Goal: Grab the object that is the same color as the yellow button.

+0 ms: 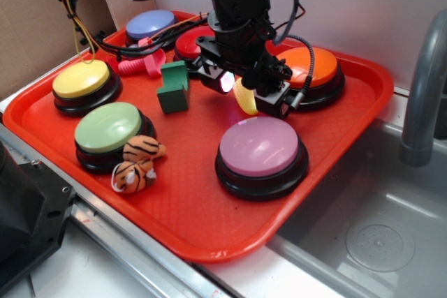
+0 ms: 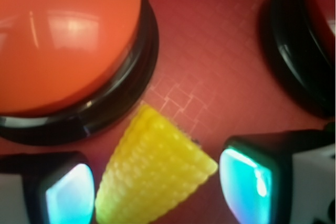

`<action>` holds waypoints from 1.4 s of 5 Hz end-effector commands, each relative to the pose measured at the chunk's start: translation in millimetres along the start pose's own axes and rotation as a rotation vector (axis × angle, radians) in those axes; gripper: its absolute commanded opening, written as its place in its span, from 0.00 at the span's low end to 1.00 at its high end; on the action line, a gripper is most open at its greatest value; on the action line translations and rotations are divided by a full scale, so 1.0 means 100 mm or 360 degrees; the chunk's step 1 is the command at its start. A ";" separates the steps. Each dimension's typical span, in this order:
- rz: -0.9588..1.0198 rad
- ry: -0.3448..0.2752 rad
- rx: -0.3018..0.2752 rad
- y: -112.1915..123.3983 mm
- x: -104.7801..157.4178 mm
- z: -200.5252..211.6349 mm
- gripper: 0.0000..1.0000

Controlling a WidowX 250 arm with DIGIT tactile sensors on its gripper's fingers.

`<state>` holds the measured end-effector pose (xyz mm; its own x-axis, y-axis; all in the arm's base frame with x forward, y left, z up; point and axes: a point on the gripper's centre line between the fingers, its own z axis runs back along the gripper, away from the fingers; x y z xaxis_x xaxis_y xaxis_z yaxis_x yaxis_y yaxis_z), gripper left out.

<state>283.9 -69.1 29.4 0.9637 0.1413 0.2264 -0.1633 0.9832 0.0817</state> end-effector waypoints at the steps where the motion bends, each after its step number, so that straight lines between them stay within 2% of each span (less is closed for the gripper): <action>1: 0.0026 -0.0096 -0.0011 0.00 0.16 0.09 0.08; 2: 0.0046 -0.0094 -0.0007 0.03 0.15 0.10 0.00; 4: -0.0040 -0.0070 -0.0007 0.17 0.15 0.28 0.00; 5: -0.0098 -0.0031 -0.0073 0.28 0.17 0.43 0.00; 7: -0.0368 0.0168 -0.0256 0.55 0.18 0.89 0.00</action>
<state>260.2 -26.7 102.7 0.9960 -0.0779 0.0429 0.0790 0.9966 -0.0250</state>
